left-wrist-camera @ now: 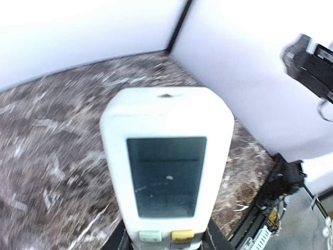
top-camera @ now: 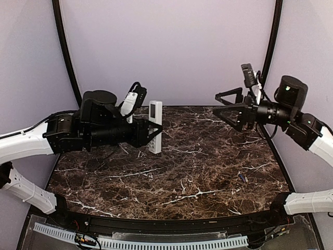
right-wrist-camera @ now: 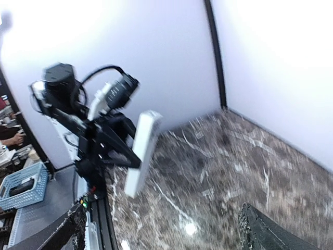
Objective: Load the batteries into the remote control
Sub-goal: Pass from the left arm to the right
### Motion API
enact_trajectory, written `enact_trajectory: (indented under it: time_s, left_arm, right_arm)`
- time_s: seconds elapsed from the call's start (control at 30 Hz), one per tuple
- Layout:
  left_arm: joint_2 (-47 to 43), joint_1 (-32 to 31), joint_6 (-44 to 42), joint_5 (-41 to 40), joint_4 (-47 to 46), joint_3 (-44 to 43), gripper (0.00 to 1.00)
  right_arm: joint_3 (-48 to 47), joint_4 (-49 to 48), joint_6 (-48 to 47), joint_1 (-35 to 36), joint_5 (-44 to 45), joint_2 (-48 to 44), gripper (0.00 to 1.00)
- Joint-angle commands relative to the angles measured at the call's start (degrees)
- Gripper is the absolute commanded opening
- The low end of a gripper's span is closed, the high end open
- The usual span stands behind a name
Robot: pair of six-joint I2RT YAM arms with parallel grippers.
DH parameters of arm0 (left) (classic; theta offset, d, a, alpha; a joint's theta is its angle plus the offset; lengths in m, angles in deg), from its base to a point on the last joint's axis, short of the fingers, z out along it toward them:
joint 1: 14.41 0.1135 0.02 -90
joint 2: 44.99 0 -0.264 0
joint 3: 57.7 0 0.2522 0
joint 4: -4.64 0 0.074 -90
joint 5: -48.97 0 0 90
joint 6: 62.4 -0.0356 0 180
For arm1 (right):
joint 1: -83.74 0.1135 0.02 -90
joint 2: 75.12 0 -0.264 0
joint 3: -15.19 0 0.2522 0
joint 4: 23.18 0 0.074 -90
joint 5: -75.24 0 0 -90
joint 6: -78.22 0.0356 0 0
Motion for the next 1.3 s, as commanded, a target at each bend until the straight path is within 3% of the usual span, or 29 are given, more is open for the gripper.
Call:
enact_trajectory:
  time_s: [0.0, 0.07, 0.23, 0.4, 0.6, 0.77, 1.17, 1.23, 1.27]
  left_arm:
    - [3.9, -6.5, -27.1, 9.5, -18.7, -5.9, 0.00]
    - [6.0, -8.3, -32.5, 15.2, -21.3, -9.0, 0.00]
    - [8.6, -8.9, -36.7, 26.0, -25.8, -12.1, 0.00]
    - [8.6, -8.9, -38.2, 27.4, -30.6, -10.2, 0.00]
    - [8.8, -8.9, -38.0, 28.4, -31.2, -9.1, 0.00]
    - [8.8, -8.9, -37.7, 27.8, -29.8, -9.0, 0.00]
    - [8.5, -8.9, -36.6, 27.1, -29.2, -8.5, 0.00]
    - [8.3, -8.9, -36.2, 26.6, -29.0, -8.3, 0.21]
    - [8.1, -8.9, -35.8, 25.9, -29.0, -8.2, 0.45]
  right_arm:
    - [-0.7, -20.3, 0.4, 0.7, -15.8, -3.4, 0.99]
    - [-2.7, -22.2, 2.1, 0.7, -18.2, -2.2, 0.98]
    - [-7.1, -20.3, 2.0, 2.5, -22.7, 1.9, 0.90]
    - [-7.8, -18.3, -2.0, 7.2, -24.0, 4.2, 0.81]
    - [-10.8, -14.4, -4.4, 10.4, -24.2, 8.8, 0.66]
    - [-12.1, -14.8, -4.8, 11.8, -23.5, 10.2, 0.59]
    - [-14.0, -10.2, -7.8, 13.0, -21.0, 10.9, 0.03]
    - [-14.0, -7.6, -9.5, 13.0, -18.0, 10.0, 0.02]
    - [-13.9, -6.4, -10.2, 13.0, -15.8, 9.4, 0.00]
